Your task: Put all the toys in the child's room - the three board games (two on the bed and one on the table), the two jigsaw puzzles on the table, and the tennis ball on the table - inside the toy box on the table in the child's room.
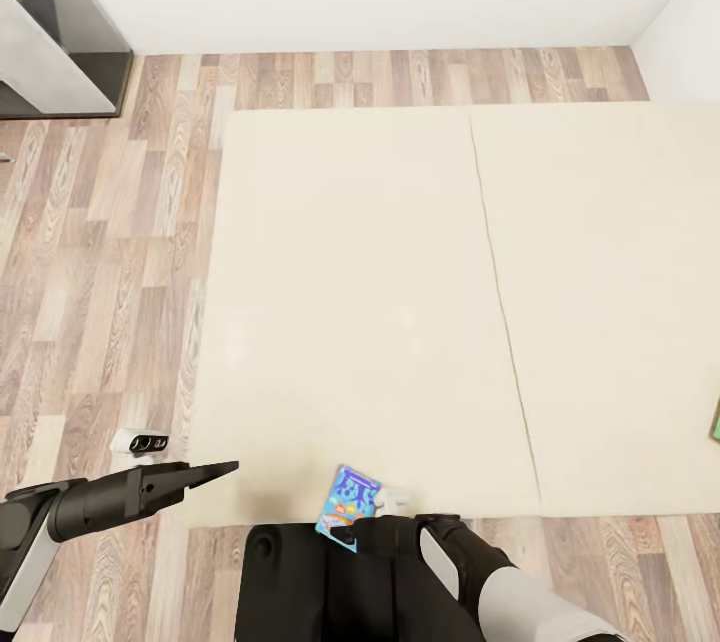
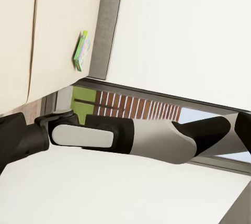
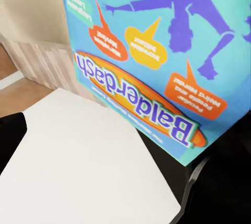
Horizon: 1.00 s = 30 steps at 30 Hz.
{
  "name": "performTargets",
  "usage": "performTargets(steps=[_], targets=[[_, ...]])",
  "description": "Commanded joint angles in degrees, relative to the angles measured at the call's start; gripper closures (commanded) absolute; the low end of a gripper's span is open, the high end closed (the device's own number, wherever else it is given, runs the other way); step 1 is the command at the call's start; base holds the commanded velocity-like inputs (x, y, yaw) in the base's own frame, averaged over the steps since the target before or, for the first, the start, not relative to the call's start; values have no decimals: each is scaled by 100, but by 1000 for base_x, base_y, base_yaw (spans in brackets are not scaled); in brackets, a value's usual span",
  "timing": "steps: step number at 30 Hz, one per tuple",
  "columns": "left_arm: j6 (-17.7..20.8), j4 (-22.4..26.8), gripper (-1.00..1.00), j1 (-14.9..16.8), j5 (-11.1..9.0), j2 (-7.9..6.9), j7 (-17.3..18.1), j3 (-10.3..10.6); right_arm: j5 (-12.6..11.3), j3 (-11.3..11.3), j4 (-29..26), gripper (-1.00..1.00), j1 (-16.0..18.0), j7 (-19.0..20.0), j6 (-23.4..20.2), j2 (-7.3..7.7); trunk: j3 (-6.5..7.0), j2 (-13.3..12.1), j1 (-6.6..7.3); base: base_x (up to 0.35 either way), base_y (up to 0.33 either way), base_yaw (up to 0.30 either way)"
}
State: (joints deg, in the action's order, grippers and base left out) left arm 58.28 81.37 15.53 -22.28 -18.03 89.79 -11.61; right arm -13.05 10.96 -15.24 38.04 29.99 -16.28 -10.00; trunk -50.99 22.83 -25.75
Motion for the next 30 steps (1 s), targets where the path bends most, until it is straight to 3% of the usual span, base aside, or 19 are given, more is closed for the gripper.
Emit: performTargets(steps=[1, 30], targets=[[61, 2, -100, 1, 1, -3, 21, 0, -45, 12, -5, -100, 1, 1, -42, 0, -6, 9, -3, 0, 31, 0], [61, 2, -100, -1, 5, 1, 21, 0, -43, 12, -5, -100, 1, 16, -42, 0, -6, 9, -3, 0, 35, 0]])
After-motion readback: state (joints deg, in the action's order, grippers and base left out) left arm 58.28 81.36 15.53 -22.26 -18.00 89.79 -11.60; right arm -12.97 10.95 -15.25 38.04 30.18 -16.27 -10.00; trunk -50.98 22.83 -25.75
